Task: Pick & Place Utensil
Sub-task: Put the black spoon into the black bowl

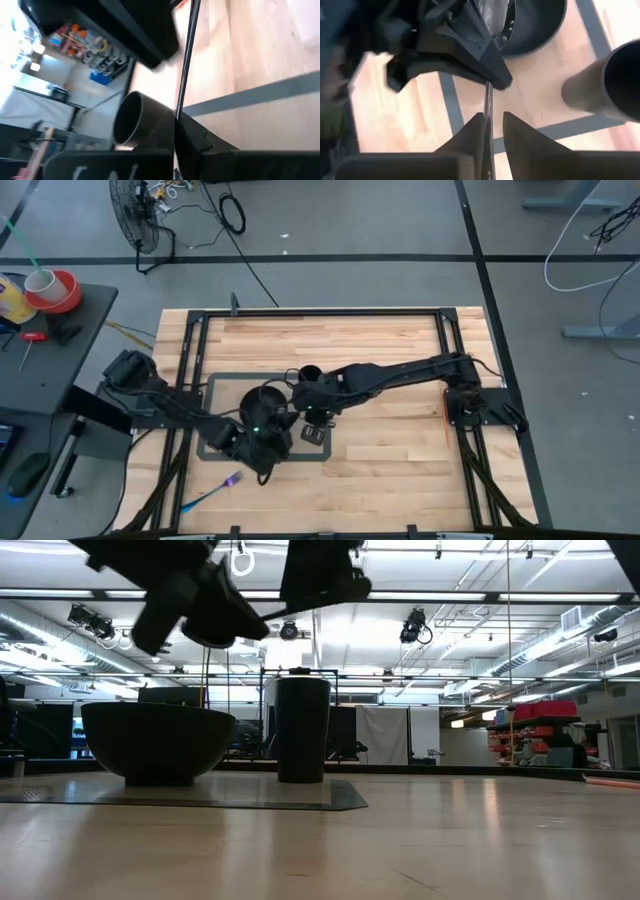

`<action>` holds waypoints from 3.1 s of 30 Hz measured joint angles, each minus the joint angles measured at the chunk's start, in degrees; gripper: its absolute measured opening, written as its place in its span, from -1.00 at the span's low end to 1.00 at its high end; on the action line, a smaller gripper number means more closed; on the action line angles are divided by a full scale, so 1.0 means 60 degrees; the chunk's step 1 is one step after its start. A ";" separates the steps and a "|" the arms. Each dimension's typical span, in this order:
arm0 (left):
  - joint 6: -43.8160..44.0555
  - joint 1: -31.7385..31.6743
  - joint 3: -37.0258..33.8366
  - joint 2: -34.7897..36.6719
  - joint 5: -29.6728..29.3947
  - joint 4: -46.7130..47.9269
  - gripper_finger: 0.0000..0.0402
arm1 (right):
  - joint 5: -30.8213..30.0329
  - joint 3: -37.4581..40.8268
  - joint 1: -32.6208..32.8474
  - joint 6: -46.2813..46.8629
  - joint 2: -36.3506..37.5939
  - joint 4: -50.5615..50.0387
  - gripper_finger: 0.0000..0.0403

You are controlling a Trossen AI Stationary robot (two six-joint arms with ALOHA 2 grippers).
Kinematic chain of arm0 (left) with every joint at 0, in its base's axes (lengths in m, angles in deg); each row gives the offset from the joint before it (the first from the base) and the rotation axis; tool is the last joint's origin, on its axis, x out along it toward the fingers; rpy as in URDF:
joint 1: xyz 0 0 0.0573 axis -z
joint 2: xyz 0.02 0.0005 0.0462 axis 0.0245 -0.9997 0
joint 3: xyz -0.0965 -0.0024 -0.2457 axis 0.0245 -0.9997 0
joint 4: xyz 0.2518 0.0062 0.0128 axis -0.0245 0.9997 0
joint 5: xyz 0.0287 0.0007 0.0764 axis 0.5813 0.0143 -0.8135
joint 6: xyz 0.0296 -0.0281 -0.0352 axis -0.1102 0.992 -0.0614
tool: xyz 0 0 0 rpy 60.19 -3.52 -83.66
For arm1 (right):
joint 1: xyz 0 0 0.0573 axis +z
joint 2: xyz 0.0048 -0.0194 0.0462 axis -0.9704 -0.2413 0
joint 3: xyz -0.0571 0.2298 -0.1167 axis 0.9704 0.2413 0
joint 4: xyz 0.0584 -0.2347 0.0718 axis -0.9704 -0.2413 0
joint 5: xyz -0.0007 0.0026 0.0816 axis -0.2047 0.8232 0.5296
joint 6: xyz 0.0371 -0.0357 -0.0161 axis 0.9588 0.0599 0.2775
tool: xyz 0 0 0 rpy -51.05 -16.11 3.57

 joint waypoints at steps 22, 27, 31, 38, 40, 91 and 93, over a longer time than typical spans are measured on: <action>1.0440 0.1750 -0.0311 0.1205 -0.1631 0.8319 -0.94 | -0.2111 0.0800 0.1068 -0.1552 0.0935 0.0741 -0.12; 1.2574 0.1728 -0.1008 0.1370 -0.1250 0.8108 -0.96 | -0.2109 0.1669 0.1079 -0.1759 0.0921 0.1910 -0.12; 1.2864 0.1816 -0.1257 0.1784 -0.1098 0.7490 -0.95 | -0.2115 0.2262 0.1079 -0.2382 0.0921 0.2647 -0.11; 1.2034 0.1821 -0.1297 0.2423 -0.1261 0.6210 -0.96 | -0.3522 0.2597 0.1182 -0.3004 0.0918 0.2937 -0.11; 1.1977 0.1712 -0.1297 0.2458 -0.1260 0.5934 -0.96 | -0.3790 0.2597 0.1203 -0.3008 0.0918 0.2980 -0.11; 0.2409 0.0158 -0.5606 0.4371 0.3100 -0.5394 -0.97 | -0.5499 0.3785 0.1724 -0.5775 0.0918 0.6474 -0.37; 0.2408 0.0158 -0.5606 0.4371 0.3150 -0.5392 -0.97 | -0.5505 0.3785 0.1728 -0.5794 0.0918 0.6474 -0.45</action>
